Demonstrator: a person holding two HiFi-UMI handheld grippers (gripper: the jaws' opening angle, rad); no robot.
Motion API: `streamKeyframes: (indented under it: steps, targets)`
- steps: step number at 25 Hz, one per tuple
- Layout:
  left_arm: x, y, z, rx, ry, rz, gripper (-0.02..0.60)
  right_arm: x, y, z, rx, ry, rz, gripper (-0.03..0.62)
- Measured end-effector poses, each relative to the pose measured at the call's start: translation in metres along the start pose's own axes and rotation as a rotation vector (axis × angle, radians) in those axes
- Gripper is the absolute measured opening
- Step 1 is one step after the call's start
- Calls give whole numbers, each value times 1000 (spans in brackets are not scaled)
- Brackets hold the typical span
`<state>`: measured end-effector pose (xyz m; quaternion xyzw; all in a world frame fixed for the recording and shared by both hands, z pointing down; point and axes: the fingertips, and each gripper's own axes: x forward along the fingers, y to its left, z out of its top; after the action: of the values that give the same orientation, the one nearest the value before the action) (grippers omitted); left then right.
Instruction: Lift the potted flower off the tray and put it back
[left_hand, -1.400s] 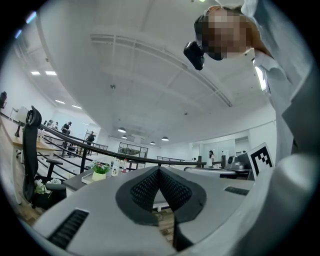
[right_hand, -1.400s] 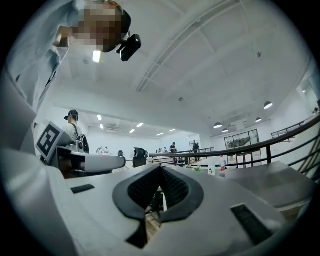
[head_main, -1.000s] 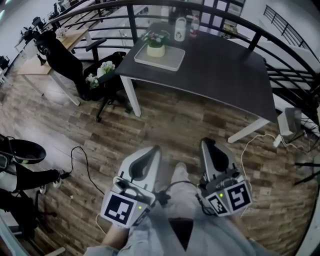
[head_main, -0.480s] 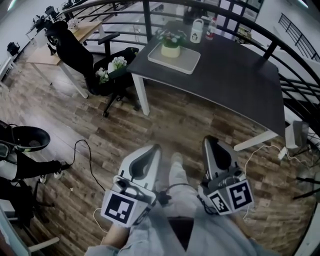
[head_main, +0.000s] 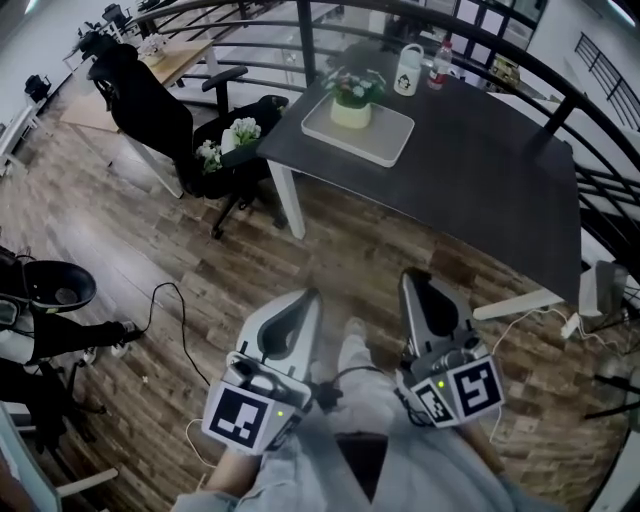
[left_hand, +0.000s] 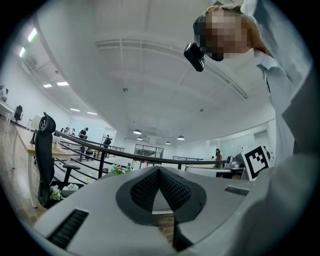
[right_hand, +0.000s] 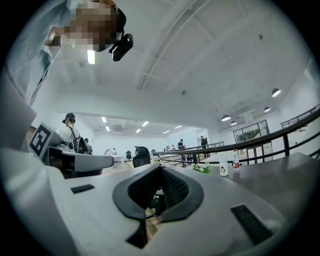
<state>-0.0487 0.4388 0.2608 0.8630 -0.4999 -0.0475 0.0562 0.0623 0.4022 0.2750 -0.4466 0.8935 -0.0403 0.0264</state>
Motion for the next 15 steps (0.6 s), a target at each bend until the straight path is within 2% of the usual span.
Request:
streamKeyframes:
  steps: [15]
  targets:
    - [114, 47, 18, 16, -32, 86, 5, 104, -86, 14, -14, 9, 96, 5]
